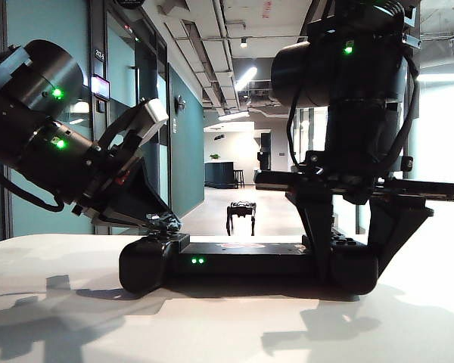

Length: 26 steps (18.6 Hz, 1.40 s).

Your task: Push the left joystick on the remote control sitting on the white table forward to make the robot dog walk in a straight line until it approaches the door.

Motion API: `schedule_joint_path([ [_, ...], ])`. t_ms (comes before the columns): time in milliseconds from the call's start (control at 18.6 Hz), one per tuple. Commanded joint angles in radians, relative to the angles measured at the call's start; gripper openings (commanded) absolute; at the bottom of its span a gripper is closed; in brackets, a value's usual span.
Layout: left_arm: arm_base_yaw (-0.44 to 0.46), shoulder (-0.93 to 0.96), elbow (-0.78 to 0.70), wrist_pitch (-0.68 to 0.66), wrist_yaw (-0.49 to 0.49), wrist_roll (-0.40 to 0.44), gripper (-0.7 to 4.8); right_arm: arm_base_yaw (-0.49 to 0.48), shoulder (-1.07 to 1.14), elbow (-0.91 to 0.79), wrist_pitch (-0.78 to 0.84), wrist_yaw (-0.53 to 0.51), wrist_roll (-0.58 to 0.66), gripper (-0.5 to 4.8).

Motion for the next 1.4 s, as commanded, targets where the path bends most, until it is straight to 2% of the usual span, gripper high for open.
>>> schedule_joint_path([
  [54,0.002,-0.002,0.004,0.014,-0.011,-0.002,-0.06,0.0,-0.003,0.002,-0.008,-0.012,-0.003,1.47],
  [1076,0.002,-0.005,0.006,0.013,0.007,-0.006,-0.06,0.0,-0.003,0.002,-0.006,-0.011,-0.003,1.47],
  [1130,0.002,-0.02,0.006,0.012,0.062,-0.029,-0.06,0.0,-0.003,0.002,-0.006,-0.011,-0.003,1.47],
  [1237,0.003,-0.103,0.006,-0.002,0.148,-0.13,-0.06,0.0,-0.003,0.002,-0.006,-0.011,-0.003,1.47],
  [1291,0.003,-0.161,0.006,-0.026,0.137,-0.181,-0.06,0.0,-0.003,0.002,-0.004,-0.011,-0.004,1.47],
  [1399,0.003,-0.321,0.007,-0.104,-0.006,-0.262,-0.06,-0.002,-0.003,0.002,0.001,-0.008,-0.009,1.47],
])
